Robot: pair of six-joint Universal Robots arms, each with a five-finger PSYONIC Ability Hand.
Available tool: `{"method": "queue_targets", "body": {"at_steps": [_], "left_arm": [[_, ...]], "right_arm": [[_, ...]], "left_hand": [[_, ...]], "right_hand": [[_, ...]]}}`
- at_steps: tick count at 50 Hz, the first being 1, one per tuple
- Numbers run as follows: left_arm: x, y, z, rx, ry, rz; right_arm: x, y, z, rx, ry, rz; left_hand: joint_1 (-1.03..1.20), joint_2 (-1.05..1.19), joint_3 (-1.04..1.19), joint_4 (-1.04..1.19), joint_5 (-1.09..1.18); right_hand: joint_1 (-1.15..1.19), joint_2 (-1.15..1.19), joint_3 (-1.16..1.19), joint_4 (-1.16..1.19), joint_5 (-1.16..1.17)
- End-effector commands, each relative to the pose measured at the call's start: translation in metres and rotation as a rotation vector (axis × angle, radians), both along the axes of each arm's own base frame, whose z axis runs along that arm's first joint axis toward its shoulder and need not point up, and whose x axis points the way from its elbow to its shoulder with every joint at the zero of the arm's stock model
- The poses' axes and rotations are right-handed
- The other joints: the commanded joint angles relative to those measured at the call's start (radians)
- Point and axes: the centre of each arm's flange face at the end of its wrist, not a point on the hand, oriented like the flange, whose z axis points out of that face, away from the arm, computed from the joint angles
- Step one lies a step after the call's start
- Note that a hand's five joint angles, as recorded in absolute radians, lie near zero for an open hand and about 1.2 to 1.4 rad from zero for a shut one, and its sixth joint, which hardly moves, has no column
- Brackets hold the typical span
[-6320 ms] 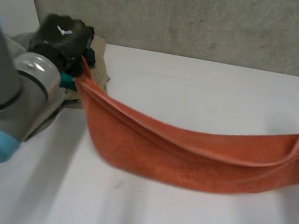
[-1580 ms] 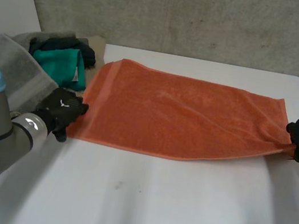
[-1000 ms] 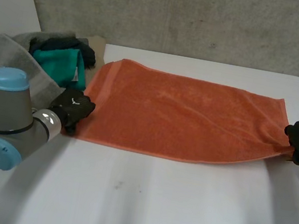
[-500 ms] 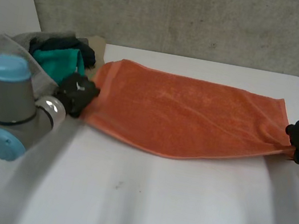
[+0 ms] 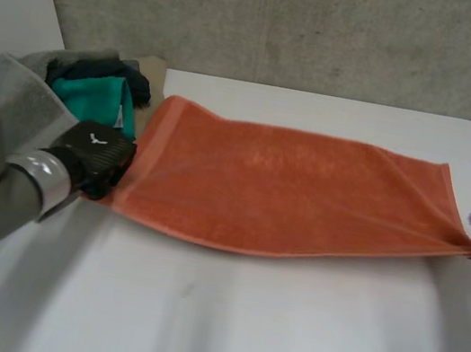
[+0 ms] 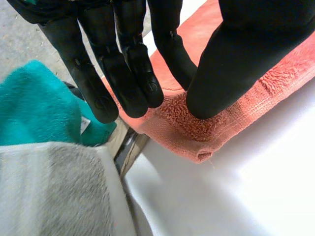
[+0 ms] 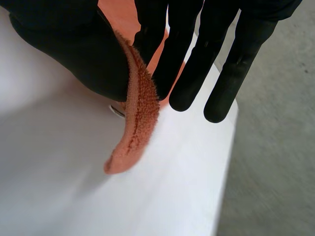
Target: Fold the laundry.
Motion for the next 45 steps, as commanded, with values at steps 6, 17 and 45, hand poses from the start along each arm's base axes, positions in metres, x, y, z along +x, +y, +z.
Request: {"method": "queue_targets", "body": {"at_steps": [6, 17, 45], "left_arm": [[0.025, 0.106, 0.045, 0.27, -0.085, -0.009], [0.0, 0.062, 0.006, 0.218, -0.106, -0.039], [-0.088, -0.074, -0.025, -0.328, 0.009, 0.1]], "right_arm": [[-0.039, 0.063, 0.047, 0.271, 0.281, 0.03], [-0.044, 0.027, 0.009, 0.264, 0.253, 0.076], [0.013, -0.118, -0.048, -0.257, 0.261, 0.079]], "left_hand": [[0.232, 0.202, 0.207, 0.199, 0.27], [0.232, 0.202, 0.207, 0.199, 0.27], [0.232, 0.202, 0.207, 0.199, 0.27]], "right_hand": [[0.28, 0.21, 0.202, 0.196, 0.2], [0.28, 0.21, 0.202, 0.196, 0.2], [0.209, 0.138, 0.13, 0.124, 0.128]]}}
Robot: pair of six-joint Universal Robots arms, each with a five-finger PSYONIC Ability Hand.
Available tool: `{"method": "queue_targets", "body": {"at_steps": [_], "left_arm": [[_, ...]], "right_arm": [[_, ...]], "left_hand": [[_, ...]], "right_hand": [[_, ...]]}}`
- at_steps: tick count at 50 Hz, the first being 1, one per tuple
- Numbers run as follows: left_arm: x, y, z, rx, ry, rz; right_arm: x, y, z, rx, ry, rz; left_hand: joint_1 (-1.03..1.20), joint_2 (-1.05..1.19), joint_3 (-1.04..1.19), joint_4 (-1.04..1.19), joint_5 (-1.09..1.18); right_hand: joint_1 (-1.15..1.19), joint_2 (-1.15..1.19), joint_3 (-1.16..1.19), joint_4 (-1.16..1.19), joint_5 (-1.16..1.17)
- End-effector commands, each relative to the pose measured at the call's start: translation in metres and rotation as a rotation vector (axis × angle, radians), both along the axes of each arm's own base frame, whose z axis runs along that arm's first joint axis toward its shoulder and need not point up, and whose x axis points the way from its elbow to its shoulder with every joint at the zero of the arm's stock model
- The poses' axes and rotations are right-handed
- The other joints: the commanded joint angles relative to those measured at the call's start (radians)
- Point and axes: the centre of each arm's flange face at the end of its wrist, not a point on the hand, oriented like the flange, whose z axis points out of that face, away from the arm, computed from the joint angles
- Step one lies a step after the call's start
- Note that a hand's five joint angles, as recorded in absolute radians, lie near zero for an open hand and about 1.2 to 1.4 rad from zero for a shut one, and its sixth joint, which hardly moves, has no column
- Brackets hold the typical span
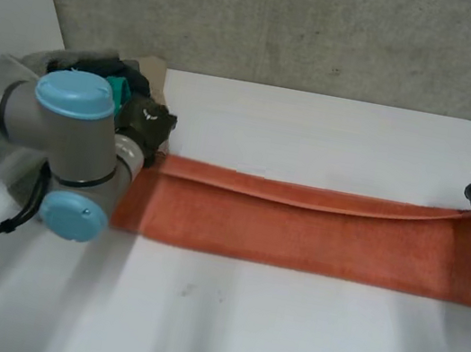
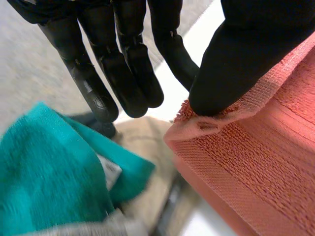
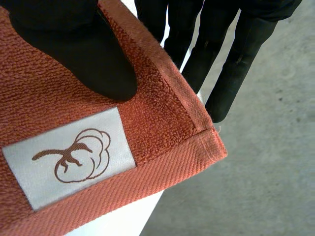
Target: Fold the laundry.
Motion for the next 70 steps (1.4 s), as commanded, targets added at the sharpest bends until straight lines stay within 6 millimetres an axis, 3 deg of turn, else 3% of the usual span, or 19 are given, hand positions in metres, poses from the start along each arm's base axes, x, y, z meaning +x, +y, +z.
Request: {"method": "queue_targets", "body": {"at_steps": [1, 2, 4, 11, 16, 19, 24, 35, 38, 40, 46, 50, 52, 54, 55, 57, 59, 64, 70], "left_arm": [[-0.009, -0.013, -0.001, -0.098, 0.039, -0.002], [-0.011, -0.012, -0.001, -0.101, 0.04, -0.007], [-0.018, -0.004, -0.003, -0.097, 0.038, -0.024], [-0.022, 0.013, 0.006, -0.098, 0.043, -0.045], [-0.013, 0.03, 0.017, -0.084, 0.036, -0.043], [-0.005, 0.041, 0.023, -0.077, 0.035, -0.034], [0.005, 0.058, 0.022, -0.045, 0.025, -0.031], [0.008, 0.063, 0.016, -0.022, 0.013, -0.033], [0.008, 0.063, 0.016, -0.022, 0.013, -0.034], [0.008, 0.064, 0.016, -0.023, 0.014, -0.036], [0.009, 0.065, 0.027, -0.047, 0.027, -0.034], [0.01, 0.065, 0.034, -0.062, 0.035, -0.031], [0.011, 0.065, 0.036, -0.063, 0.037, -0.03], [0.012, 0.065, 0.037, -0.065, 0.04, -0.025], [0.012, 0.066, 0.037, -0.064, 0.039, -0.025], [0.014, 0.068, 0.034, -0.054, 0.036, -0.026], [0.014, 0.068, 0.032, -0.049, 0.035, -0.027], [0.014, 0.072, 0.029, -0.035, 0.033, -0.033], [0.014, 0.074, 0.029, -0.025, 0.05, -0.032]], "right_arm": [[0.006, -0.022, -0.01, -0.103, 0.001, 0.013], [0.009, -0.023, -0.01, -0.125, -0.006, 0.013], [0.011, -0.024, -0.009, -0.142, -0.019, 0.014], [0.009, -0.019, 0.023, -0.18, -0.204, -0.022], [0.001, 0.013, 0.039, -0.053, -0.281, -0.042], [-0.012, 0.026, 0.032, 0.047, -0.3, -0.06], [-0.042, 0.053, 0.001, 0.258, -0.35, -0.101], [-0.068, 0.049, -0.012, 0.233, -0.361, -0.152], [-0.07, 0.045, -0.021, 0.219, -0.355, -0.15], [-0.076, 0.039, -0.023, 0.196, -0.338, -0.171], [-0.109, 0.031, -0.019, 0.152, -0.265, -0.252], [-0.155, 0.028, -0.005, 0.099, -0.195, -0.352], [-0.164, 0.028, -0.001, 0.089, -0.18, -0.372], [-0.161, 0.03, -0.004, 0.105, -0.195, -0.353], [-0.156, 0.031, -0.005, 0.113, -0.211, -0.332], [-0.147, 0.035, -0.008, 0.131, -0.259, -0.291], [-0.136, 0.041, -0.011, 0.157, -0.369, -0.231], [-0.122, 0.046, 0.0, 0.159, -0.506, -0.154], [-0.116, 0.051, -0.003, 0.198, -0.563, -0.142]], "left_hand": [[0.064, 0.031, 0.035, 0.027, 0.101], [-0.304, -0.337, -0.333, -0.341, -0.266], [-0.989, -1.023, -1.019, -1.026, -0.952], [-0.986, -1.019, -1.015, -1.023, -0.948], [-0.986, -1.019, -1.015, -1.023, -0.948], [-0.986, -1.019, -1.015, -1.023, -0.948], [-0.986, -1.019, -1.015, -1.023, -0.948], [-0.986, -1.019, -1.015, -1.023, -0.948], [-0.989, -1.022, -1.018, -1.025, -0.951], [-0.986, -1.019, -1.015, -1.023, -0.948], [-0.986, -1.019, -1.015, -1.023, -0.948], [-0.986, -1.019, -1.015, -1.023, -0.948], [-0.986, -1.019, -1.015, -1.023, -0.948], [-0.986, -1.019, -1.015, -1.023, -0.948], [-0.986, -1.019, -1.015, -1.023, -0.948], [-0.986, -1.019, -1.015, -1.023, -0.948], [-0.986, -1.019, -1.015, -1.023, -0.948], [-0.986, -1.019, -1.015, -1.023, -0.948], [-0.986, -1.019, -1.015, -1.023, -0.948]], "right_hand": [[-0.068, -0.138, -0.148, -0.153, -0.149], [-0.928, -0.999, -1.008, -1.013, -1.009], [-0.941, -1.012, -1.021, -1.026, -1.022], [-0.941, -1.012, -1.021, -1.026, -1.022], [-0.941, -1.012, -1.021, -1.026, -1.022], [-0.941, -1.012, -1.021, -1.026, -1.022], [-0.788, -0.858, -0.867, -0.872, -0.869], [-0.691, -0.761, -0.77, -0.775, -0.772], [-0.334, -0.404, -0.413, -0.418, -0.415], [0.277, 0.206, 0.197, 0.192, 0.196], [0.28, 0.21, 0.201, 0.196, 0.199], [0.28, 0.21, 0.201, 0.196, 0.199], [0.28, 0.21, 0.201, 0.196, 0.199], [0.28, 0.21, 0.201, 0.196, 0.199], [0.162, 0.092, 0.083, 0.078, 0.081], [-0.286, -0.357, -0.366, -0.371, -0.367], [-0.458, -0.528, -0.537, -0.542, -0.539], [-0.547, -0.617, -0.626, -0.631, -0.627], [-0.552, -0.623, -0.632, -0.637, -0.633]]}}
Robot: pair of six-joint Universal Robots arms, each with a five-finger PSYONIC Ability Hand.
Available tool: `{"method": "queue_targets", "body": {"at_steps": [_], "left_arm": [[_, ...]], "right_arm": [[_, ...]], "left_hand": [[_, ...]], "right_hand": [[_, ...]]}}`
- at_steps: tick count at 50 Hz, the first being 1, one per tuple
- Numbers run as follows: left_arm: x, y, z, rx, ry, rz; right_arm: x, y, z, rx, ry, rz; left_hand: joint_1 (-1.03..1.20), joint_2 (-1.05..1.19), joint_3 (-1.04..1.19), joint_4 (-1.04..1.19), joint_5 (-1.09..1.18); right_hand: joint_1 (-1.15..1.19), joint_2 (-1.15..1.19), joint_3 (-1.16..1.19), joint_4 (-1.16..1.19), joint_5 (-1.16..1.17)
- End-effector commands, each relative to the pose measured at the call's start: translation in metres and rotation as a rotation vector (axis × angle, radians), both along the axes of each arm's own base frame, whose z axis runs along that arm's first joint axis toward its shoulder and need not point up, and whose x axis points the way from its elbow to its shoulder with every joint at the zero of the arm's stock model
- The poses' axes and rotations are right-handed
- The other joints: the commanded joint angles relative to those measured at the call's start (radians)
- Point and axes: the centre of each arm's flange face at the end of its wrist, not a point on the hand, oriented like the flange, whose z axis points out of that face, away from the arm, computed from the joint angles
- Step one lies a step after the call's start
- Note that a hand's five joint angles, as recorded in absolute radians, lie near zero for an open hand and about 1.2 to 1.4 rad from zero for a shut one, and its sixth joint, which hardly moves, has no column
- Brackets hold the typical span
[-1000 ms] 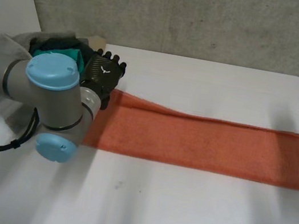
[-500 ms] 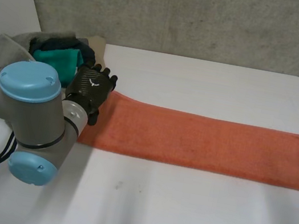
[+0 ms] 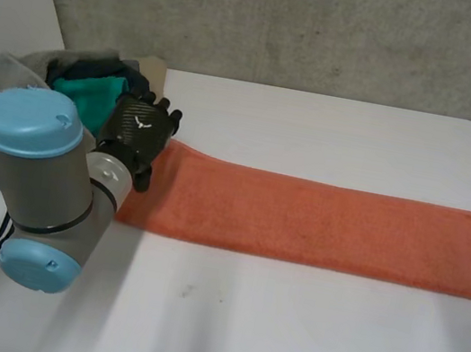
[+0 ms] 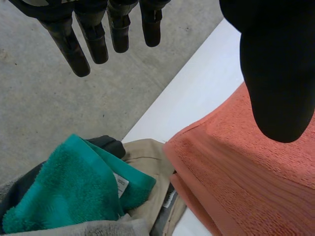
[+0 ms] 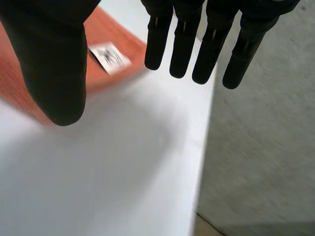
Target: Fold the laundry.
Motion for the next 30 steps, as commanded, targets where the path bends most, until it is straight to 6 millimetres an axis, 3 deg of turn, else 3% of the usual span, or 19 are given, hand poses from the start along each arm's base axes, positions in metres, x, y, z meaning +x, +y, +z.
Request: {"method": "queue_targets", "body": {"at_steps": [1, 11, 14, 15, 16, 22, 27, 30], "left_arm": [[0.0, 0.003, 0.0, 0.012, 0.021, -0.002], [0.001, 0.005, 0.006, 0.019, 0.066, -0.004], [0.001, 0.006, 0.005, 0.023, 0.062, -0.004], [0.001, 0.006, 0.004, 0.024, 0.062, -0.004], [0.001, 0.006, 0.004, 0.024, 0.063, -0.004], [0.002, 0.007, 0.011, 0.011, 0.071, -0.004], [0.004, 0.01, 0.021, -0.009, 0.082, -0.004], [0.006, 0.011, 0.025, -0.017, 0.086, -0.001]], "right_arm": [[0.01, 0.006, -0.002, 0.033, -0.088, 0.032], [0.018, 0.003, -0.029, 0.1, -0.115, 0.055], [0.018, 0.002, -0.035, 0.114, -0.122, 0.055], [0.017, 0.001, -0.034, 0.109, -0.121, 0.054], [0.016, 0.0, -0.033, 0.101, -0.116, 0.052], [-0.002, -0.012, -0.023, 0.001, 0.007, -0.036], [-0.03, -0.02, 0.006, -0.079, 0.2, -0.145], [-0.034, -0.021, 0.01, -0.084, 0.273, -0.149]], "left_hand": [[-0.014, -0.031, -0.037, -0.027, -0.046], [-0.014, -0.031, -0.037, -0.027, -0.046], [-0.014, -0.031, -0.037, -0.027, -0.046], [-0.014, -0.031, -0.037, -0.027, -0.046], [-0.014, -0.031, -0.037, -0.027, -0.046], [-0.014, -0.031, -0.037, -0.027, -0.046], [-0.017, -0.034, -0.04, -0.03, -0.049], [-0.014, -0.031, -0.037, -0.027, -0.046]], "right_hand": [[0.006, 0.021, 0.021, 0.026, 0.055], [0.056, 0.071, 0.071, 0.076, 0.104], [0.248, 0.264, 0.264, 0.268, 0.297], [0.784, 0.8, 0.8, 0.804, 0.833], [0.838, 0.853, 0.854, 0.858, 0.887], [0.839, 0.854, 0.854, 0.859, 0.887], [0.839, 0.854, 0.854, 0.859, 0.887], [0.839, 0.854, 0.854, 0.859, 0.887]]}}
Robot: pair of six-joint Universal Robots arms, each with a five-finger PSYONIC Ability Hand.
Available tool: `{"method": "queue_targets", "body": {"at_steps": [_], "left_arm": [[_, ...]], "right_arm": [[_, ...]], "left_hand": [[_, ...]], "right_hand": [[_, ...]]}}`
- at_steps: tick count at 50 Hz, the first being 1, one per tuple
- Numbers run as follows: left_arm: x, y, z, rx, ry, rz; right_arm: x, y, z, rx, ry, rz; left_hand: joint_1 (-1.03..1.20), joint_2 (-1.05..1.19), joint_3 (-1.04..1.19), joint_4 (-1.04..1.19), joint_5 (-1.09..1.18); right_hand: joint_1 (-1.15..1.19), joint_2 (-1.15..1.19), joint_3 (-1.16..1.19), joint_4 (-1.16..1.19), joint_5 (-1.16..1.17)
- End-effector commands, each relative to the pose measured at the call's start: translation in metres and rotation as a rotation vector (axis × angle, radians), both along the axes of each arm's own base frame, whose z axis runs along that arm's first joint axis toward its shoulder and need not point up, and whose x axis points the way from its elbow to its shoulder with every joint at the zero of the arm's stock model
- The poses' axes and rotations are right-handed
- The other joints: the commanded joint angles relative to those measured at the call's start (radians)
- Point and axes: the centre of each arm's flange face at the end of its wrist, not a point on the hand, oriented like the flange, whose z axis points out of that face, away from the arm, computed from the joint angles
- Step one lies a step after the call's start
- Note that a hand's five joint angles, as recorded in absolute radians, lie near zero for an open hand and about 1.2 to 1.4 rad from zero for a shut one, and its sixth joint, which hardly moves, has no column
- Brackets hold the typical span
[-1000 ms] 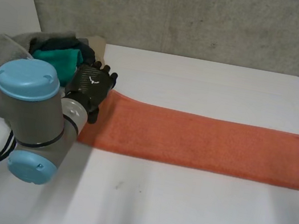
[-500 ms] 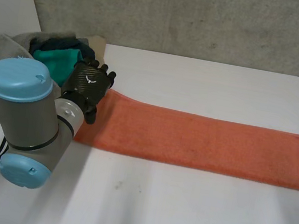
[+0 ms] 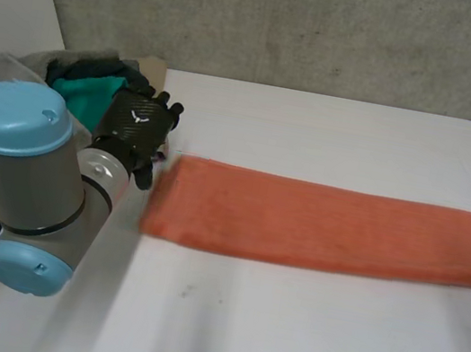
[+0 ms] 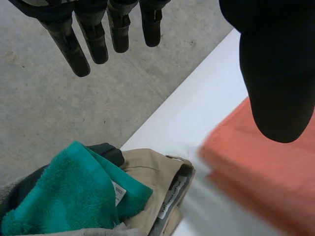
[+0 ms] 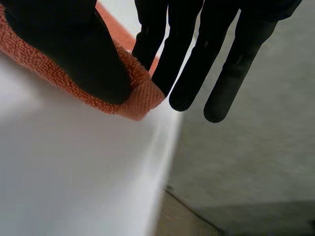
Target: Fold the laundry.
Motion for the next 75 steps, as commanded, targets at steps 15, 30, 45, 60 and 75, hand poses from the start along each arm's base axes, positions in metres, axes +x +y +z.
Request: {"method": "queue_targets", "body": {"at_steps": [15, 30, 45, 60, 75], "left_arm": [[0.009, 0.011, 0.021, -0.041, 0.026, 0.008], [0.009, 0.01, 0.023, -0.048, 0.037, 0.01], [-0.021, 0.004, 0.029, -0.052, 0.16, -0.05], [-0.053, 0.022, 0.013, -0.032, 0.152, -0.153], [-0.046, 0.026, 0.015, -0.022, 0.145, -0.143]], "right_arm": [[0.197, 0.035, 0.068, -0.385, 0.123, 0.49], [0.395, 0.186, -0.01, -0.377, -0.005, 1.171], [0.343, 0.151, 0.042, -0.231, -0.161, 0.762], [0.216, 0.108, -0.013, 0.105, -0.034, 0.386], [0.229, 0.083, 0.016, -0.111, 0.05, 0.426]], "left_hand": [[-0.017, -0.034, -0.04, -0.03, -0.049], [-0.017, -0.034, -0.04, -0.03, -0.049], [-0.017, -0.034, -0.04, -0.03, -0.049], [-0.014, -0.031, -0.037, -0.027, -0.046], [-0.014, -0.031, -0.037, -0.027, -0.046]], "right_hand": [[0.286, 0.218, 0.206, 0.2, 0.247], [0.286, 0.218, 0.206, 0.2, 0.247], [-0.936, -1.003, -1.015, -1.022, -0.974], [-0.78, -0.847, -0.859, -0.865, -0.818], [0.286, 0.218, 0.206, 0.2, 0.247]]}}
